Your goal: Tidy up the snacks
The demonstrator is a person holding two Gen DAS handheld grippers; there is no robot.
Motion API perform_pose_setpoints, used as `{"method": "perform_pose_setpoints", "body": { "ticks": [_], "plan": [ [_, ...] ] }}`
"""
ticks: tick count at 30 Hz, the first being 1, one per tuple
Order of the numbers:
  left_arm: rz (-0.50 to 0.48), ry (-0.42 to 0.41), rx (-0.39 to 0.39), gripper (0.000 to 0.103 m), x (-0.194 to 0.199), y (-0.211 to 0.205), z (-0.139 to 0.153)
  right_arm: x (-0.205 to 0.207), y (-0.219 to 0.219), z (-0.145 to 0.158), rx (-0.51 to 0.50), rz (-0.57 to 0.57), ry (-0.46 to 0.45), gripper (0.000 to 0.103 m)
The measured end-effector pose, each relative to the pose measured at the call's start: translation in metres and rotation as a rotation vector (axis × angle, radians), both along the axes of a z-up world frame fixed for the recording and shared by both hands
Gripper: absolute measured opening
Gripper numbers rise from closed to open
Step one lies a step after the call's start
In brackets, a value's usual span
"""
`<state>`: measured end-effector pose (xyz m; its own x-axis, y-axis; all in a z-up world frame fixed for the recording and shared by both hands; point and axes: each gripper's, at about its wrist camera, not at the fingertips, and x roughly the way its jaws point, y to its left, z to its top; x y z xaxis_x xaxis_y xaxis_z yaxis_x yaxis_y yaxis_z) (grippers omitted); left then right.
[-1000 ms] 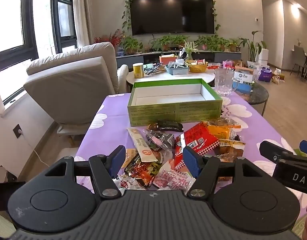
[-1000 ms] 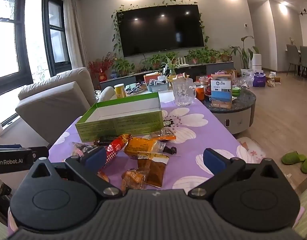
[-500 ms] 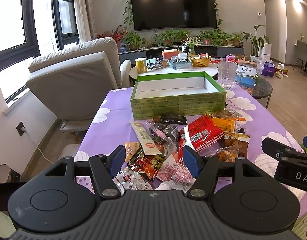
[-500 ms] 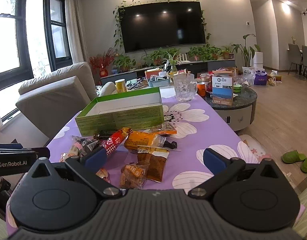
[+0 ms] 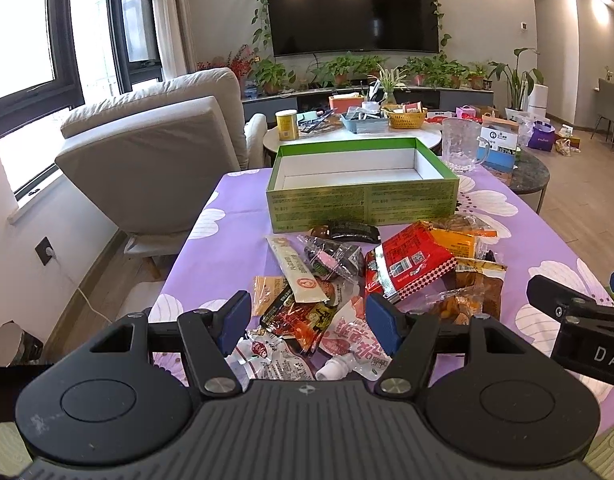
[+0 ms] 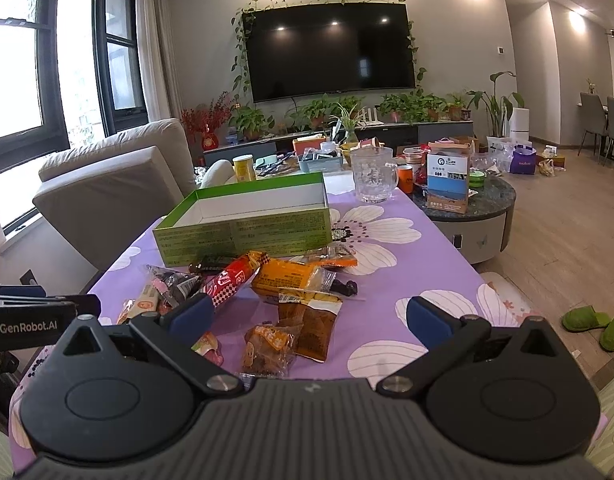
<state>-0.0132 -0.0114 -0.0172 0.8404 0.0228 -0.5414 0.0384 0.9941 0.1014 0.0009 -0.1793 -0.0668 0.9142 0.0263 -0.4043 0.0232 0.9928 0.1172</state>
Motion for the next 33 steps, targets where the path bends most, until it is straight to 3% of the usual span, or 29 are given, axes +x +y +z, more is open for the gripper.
{"method": "perform_pose_setpoints", "body": {
  "ticks": [33],
  "plan": [
    [0.125, 0.062, -0.079, 0.06, 0.016, 0.044, -0.007, 0.006, 0.006, -0.005, -0.023, 0.02, 0.022, 0.058]
  ]
}}
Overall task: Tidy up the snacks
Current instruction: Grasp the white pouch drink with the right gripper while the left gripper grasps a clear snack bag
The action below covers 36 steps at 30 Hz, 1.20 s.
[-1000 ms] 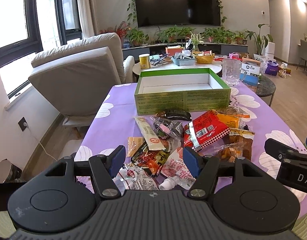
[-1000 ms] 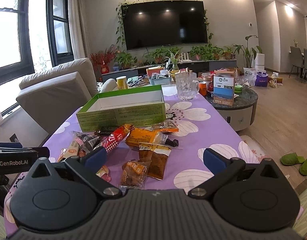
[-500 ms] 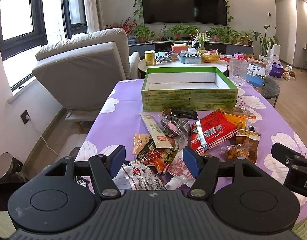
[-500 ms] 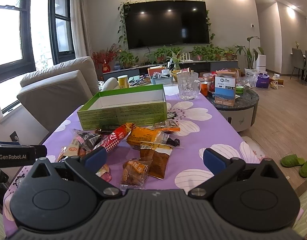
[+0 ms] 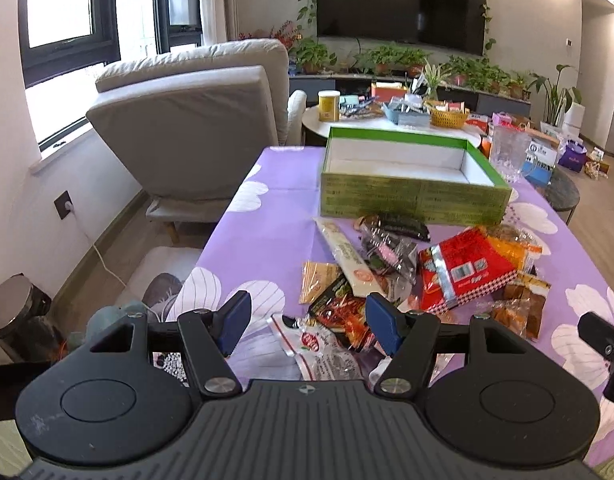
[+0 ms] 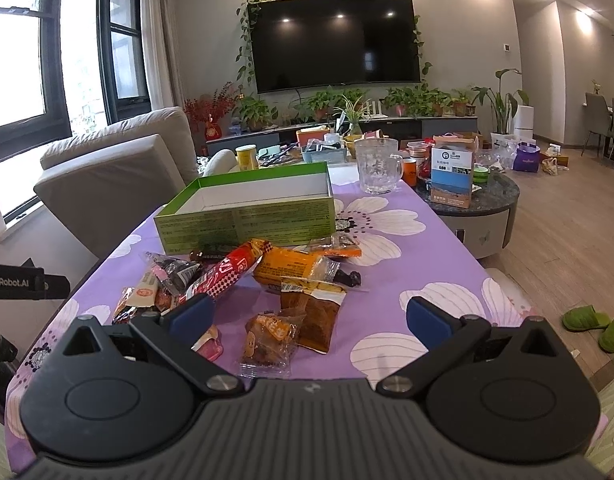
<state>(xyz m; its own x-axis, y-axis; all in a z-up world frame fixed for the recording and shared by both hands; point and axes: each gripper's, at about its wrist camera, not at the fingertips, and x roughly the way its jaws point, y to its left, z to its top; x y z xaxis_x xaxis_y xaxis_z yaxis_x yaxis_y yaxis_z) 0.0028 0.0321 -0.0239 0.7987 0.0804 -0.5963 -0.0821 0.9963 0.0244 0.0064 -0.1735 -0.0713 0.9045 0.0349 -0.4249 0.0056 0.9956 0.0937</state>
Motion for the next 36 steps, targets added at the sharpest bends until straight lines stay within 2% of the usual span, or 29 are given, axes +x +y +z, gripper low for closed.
{"method": "perform_pose_setpoints", "body": {
  "ticks": [4, 7, 15, 17, 20, 27, 36],
  "plan": [
    [0.024, 0.046, -0.005, 0.06, 0.005, 0.009, -0.011, 0.0, 0.003, -0.001, -0.012, 0.026, -0.001, 0.058],
    [0.048, 0.075, -0.006, 0.06, 0.009, 0.016, -0.021, -0.002, 0.01, -0.003, -0.028, 0.098, -0.021, 0.058],
    [0.039, 0.149, -0.02, 0.059, 0.026, 0.027, -0.045, 0.002, 0.061, -0.02, -0.207, 0.454, -0.06, 0.058],
    [0.03, 0.164, -0.025, 0.059, 0.031, 0.029, -0.05, 0.008, 0.072, -0.029, -0.265, 0.499, -0.047, 0.058],
    [0.02, 0.192, -0.039, 0.059, 0.037, 0.03, -0.058, 0.02, 0.08, -0.04, -0.328, 0.518, -0.029, 0.058],
    [0.0, 0.26, -0.091, 0.058, 0.046, 0.032, -0.067, 0.054, 0.081, -0.059, -0.3, 0.521, 0.077, 0.058],
    [-0.027, 0.278, -0.153, 0.055, 0.037, 0.043, -0.06, 0.066, 0.086, -0.067, -0.313, 0.562, 0.115, 0.058]
  ]
}}
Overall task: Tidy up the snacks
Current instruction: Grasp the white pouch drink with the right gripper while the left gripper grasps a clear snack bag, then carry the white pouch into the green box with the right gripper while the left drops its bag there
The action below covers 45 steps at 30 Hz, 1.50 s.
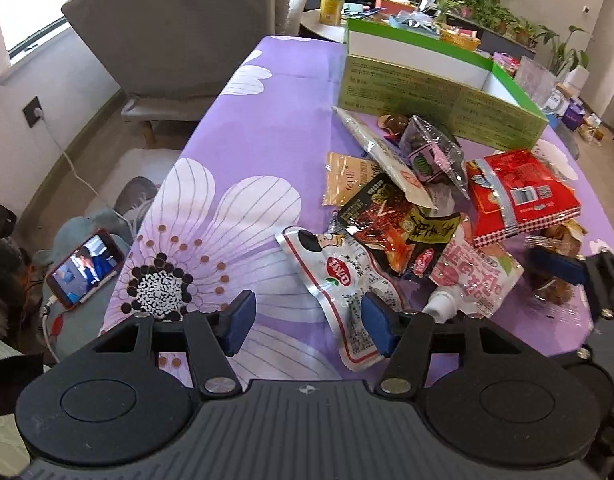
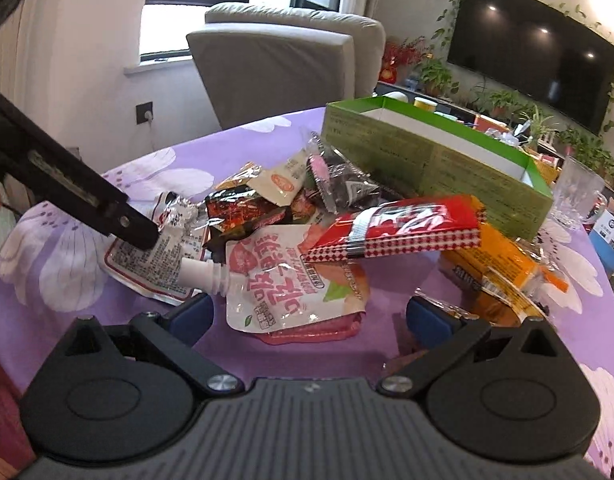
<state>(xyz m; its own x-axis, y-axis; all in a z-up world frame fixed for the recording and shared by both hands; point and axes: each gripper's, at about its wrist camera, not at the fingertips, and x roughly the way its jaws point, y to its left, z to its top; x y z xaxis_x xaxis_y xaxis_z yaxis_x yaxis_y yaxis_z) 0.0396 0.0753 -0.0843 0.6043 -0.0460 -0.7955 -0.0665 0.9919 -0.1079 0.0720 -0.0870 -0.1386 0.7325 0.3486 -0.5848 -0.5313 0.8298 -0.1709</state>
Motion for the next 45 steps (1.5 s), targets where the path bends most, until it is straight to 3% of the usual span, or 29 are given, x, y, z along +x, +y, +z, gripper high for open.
{"method": "perform_pose_setpoints", "body": {
  "ticks": [5, 10, 12, 14, 18, 23, 24, 26, 35, 45],
  "plan": [
    [0.026, 0.044, -0.106, 0.055, 0.01, 0.007, -0.011, 0.007, 0.001, -0.002, 0.018, -0.005, 0.023, 0.058],
    [0.021, 0.02, -0.166, 0.055, 0.02, 0.007, -0.012, 0.006, 0.003, -0.001, 0.018, 0.002, 0.013, 0.058],
    [0.009, 0.003, -0.191, 0.048, 0.026, 0.006, -0.014, 0.007, 0.004, -0.001, 0.018, 0.001, 0.009, 0.058],
    [0.005, -0.013, -0.17, 0.037, 0.031, 0.003, -0.014, 0.008, 0.006, -0.001, 0.019, -0.004, 0.005, 0.058],
    [-0.008, -0.051, -0.19, 0.033, 0.032, 0.006, -0.015, 0.01, 0.009, -0.001, 0.021, -0.02, 0.002, 0.058],
    [-0.043, -0.133, -0.148, 0.029, 0.023, 0.007, -0.001, 0.01, 0.012, 0.001, 0.029, -0.016, -0.002, 0.058],
    [-0.047, -0.145, -0.143, 0.026, 0.021, 0.008, 0.002, 0.009, 0.012, 0.003, 0.036, -0.008, -0.003, 0.058],
    [-0.06, -0.16, -0.138, 0.01, 0.018, 0.009, 0.008, 0.008, 0.011, 0.005, 0.047, -0.022, 0.004, 0.057],
    [-0.089, -0.217, -0.158, 0.008, 0.0, 0.011, 0.024, -0.006, -0.011, 0.02, 0.172, -0.018, 0.095, 0.057],
    [-0.165, -0.383, -0.145, 0.007, -0.016, 0.0, 0.074, -0.031, -0.021, 0.061, 0.271, 0.013, -0.014, 0.057]
  ]
}}
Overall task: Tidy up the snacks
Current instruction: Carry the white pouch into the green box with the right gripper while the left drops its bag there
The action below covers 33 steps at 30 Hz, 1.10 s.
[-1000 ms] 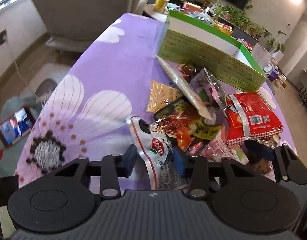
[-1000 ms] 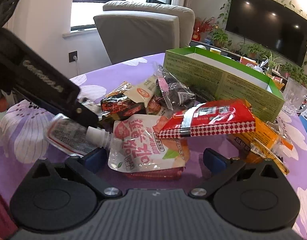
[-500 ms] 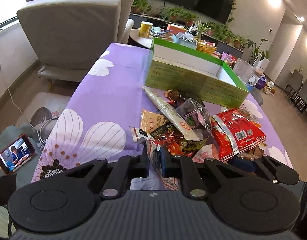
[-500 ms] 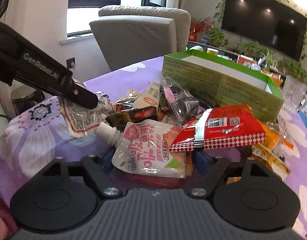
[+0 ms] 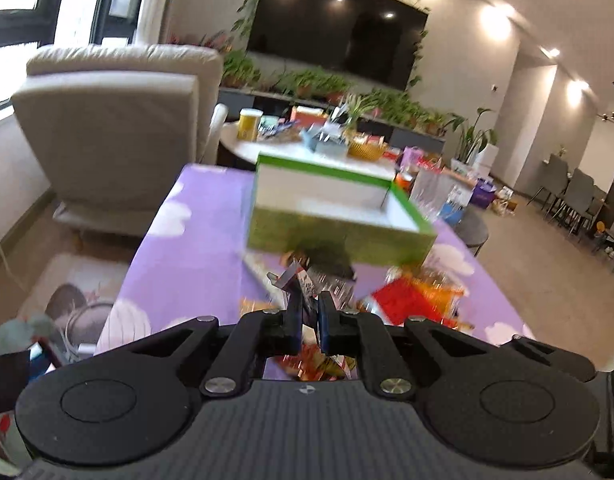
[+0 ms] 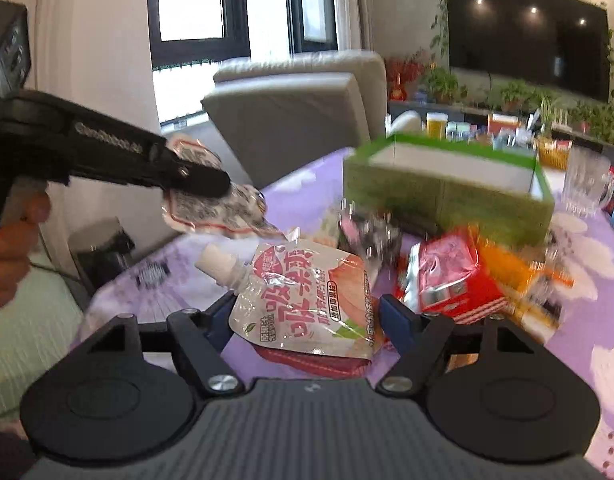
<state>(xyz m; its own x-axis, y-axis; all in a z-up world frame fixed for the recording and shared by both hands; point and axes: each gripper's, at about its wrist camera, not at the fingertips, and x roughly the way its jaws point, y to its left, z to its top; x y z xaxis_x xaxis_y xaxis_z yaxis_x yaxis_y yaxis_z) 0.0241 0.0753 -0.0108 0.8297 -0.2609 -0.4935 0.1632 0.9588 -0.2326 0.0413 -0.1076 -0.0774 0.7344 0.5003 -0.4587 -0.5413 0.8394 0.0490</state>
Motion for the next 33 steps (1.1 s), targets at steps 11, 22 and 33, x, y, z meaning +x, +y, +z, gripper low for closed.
{"method": "perform_pose_setpoints", "body": {
  "ticks": [11, 22, 33],
  "plan": [
    [-0.019, -0.092, 0.043, 0.007, 0.077, -0.024, 0.033, 0.076, -0.022, 0.046, -0.036, -0.248, -0.168, 0.057],
    [-0.023, -0.089, 0.095, 0.007, 0.184, -0.042, 0.022, 0.18, -0.037, 0.027, -0.068, -0.393, -0.088, 0.057],
    [-0.01, 0.056, 0.149, 0.008, 0.266, -0.056, -0.034, 0.246, -0.048, -0.002, -0.102, -0.416, 0.003, 0.057]
  ]
}}
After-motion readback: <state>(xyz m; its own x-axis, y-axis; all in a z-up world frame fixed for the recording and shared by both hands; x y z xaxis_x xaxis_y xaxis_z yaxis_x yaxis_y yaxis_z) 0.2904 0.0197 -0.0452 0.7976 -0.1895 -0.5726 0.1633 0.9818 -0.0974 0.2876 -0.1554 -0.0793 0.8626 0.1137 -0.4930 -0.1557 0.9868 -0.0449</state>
